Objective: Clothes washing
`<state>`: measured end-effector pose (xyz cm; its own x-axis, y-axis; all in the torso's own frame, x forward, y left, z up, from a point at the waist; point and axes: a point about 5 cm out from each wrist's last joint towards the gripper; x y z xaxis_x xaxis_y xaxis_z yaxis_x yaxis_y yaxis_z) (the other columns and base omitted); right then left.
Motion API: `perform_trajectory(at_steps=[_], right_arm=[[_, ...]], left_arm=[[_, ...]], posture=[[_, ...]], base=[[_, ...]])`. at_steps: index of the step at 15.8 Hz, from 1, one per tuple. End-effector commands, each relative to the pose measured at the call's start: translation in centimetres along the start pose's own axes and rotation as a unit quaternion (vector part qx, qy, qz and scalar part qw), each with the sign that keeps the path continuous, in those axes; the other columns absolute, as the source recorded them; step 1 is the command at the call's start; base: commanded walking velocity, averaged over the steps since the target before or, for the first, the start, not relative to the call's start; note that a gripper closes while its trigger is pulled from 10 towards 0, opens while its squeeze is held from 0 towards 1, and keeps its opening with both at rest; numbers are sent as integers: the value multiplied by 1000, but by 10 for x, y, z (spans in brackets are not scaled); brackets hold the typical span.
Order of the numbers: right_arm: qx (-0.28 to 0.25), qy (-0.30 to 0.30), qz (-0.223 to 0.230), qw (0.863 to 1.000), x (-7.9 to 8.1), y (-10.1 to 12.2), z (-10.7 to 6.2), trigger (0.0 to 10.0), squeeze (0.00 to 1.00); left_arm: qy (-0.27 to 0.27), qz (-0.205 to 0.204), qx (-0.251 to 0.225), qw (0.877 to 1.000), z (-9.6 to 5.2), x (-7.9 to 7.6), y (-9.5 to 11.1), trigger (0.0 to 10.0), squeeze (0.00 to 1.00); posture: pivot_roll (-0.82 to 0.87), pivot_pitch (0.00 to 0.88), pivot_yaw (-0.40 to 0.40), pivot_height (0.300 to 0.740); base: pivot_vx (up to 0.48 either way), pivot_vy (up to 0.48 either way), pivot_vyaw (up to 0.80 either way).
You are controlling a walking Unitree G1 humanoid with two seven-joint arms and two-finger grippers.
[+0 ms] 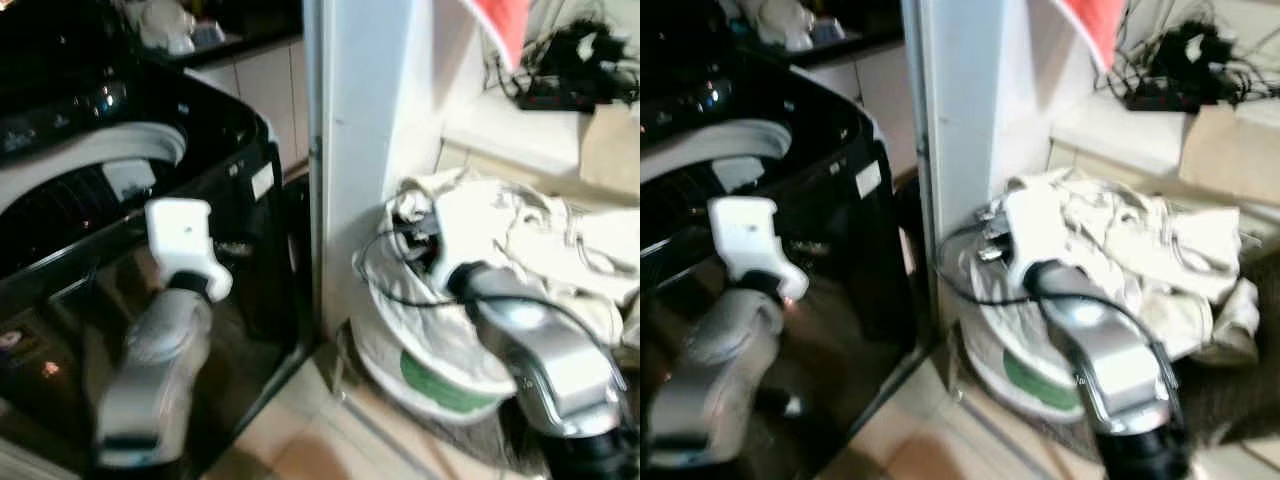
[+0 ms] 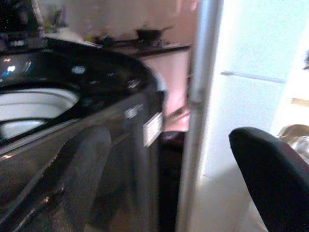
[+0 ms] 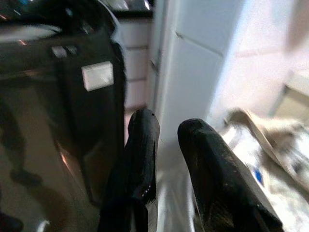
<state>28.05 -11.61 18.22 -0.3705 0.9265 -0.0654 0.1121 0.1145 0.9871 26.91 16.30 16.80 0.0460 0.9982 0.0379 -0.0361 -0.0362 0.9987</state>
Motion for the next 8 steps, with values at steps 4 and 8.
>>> perform_trajectory(at_steps=[4, 8], right_arm=[[10, -13, -15, 1000, -7, -5, -4, 10000, 0], [22, -21, -14, 999, -9, -10, -6, 10000, 0]], left_arm=[[-10, -3, 4, 1000, 2, -9, 3, 10000, 0], [-32, 5, 3, 999, 3, -16, 1, 10000, 0]], posture=[[-90, 2, 49, 740], [-93, 6, 54, 740]], base=[[341, 0, 0], [247, 0, 0]])
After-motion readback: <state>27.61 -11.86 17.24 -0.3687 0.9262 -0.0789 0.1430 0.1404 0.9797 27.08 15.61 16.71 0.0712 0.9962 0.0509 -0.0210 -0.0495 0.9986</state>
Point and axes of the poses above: a point about 5 cm out from each wrist's last joint towards the gripper, its own z axis pointing out of the wrist towards the gripper, its own y axis along the axis of the wrist's last joint, x = y × z, and after that the axes turned 3 degrees about z, right-handed
